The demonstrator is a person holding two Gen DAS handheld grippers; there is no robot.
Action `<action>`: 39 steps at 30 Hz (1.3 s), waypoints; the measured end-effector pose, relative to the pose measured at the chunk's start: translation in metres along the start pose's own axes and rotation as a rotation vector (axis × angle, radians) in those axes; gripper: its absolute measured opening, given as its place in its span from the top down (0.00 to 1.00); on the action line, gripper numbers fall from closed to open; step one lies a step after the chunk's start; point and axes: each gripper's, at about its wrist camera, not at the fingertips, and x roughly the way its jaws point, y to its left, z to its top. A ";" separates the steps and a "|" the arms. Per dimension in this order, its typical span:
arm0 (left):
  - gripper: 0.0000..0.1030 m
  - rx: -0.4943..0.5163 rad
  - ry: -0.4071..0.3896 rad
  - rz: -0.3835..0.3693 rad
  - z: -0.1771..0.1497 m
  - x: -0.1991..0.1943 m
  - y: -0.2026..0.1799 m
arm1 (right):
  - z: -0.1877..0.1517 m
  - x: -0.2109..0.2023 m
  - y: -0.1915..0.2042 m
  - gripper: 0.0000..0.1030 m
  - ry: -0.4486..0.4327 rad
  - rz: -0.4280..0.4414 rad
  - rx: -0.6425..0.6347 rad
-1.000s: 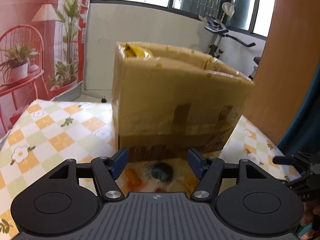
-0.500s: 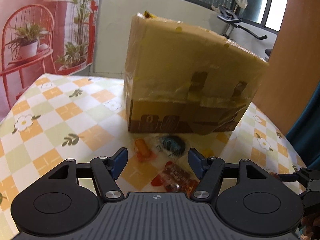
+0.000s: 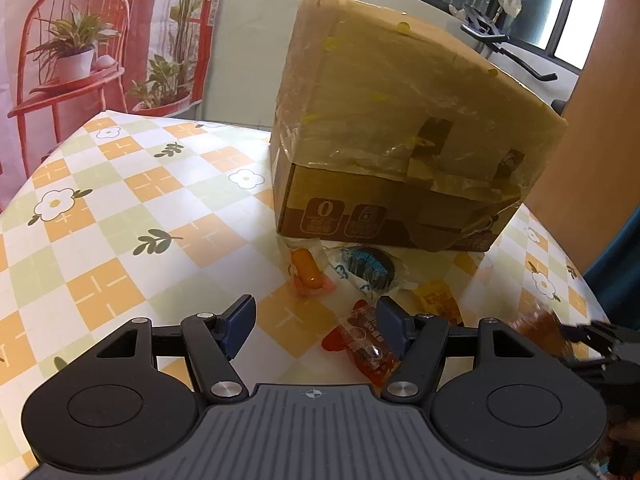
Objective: Organize snacks
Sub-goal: 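Return both tools to the snacks in front of the box, then grasp the bread pack with the right tool while the left grasps the dark round candy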
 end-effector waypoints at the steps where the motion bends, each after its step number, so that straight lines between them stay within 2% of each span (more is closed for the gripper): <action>1: 0.33 0.002 0.002 -0.001 0.001 0.001 -0.001 | 0.003 0.005 -0.001 0.25 -0.009 -0.003 0.003; 8: 0.36 0.006 0.003 -0.033 0.011 0.021 -0.015 | 0.016 0.030 -0.015 0.24 -0.079 -0.031 0.040; 12: 0.47 0.039 -0.010 -0.059 0.020 0.040 -0.029 | 0.015 0.031 -0.018 0.24 -0.097 -0.031 0.054; 19: 0.47 0.128 0.005 -0.059 0.036 0.086 -0.043 | 0.012 0.031 -0.022 0.24 -0.114 -0.012 0.077; 24: 0.43 0.128 0.057 -0.084 0.042 0.107 -0.037 | 0.010 0.030 -0.023 0.24 -0.122 -0.004 0.088; 28: 0.39 0.162 0.090 -0.073 0.037 0.118 -0.039 | 0.010 0.030 -0.024 0.24 -0.124 -0.001 0.094; 31: 0.37 0.155 0.108 -0.094 0.032 0.117 -0.038 | 0.011 0.030 -0.024 0.24 -0.124 0.002 0.097; 34: 0.35 0.192 0.124 -0.129 0.022 0.110 -0.039 | 0.010 0.030 -0.025 0.24 -0.124 0.005 0.102; 36: 0.30 0.207 0.132 -0.132 0.016 0.107 -0.041 | 0.011 0.030 -0.024 0.24 -0.123 0.003 0.102; 39: 0.28 0.183 0.148 -0.124 0.013 0.106 -0.040 | 0.011 0.030 -0.024 0.24 -0.123 0.002 0.102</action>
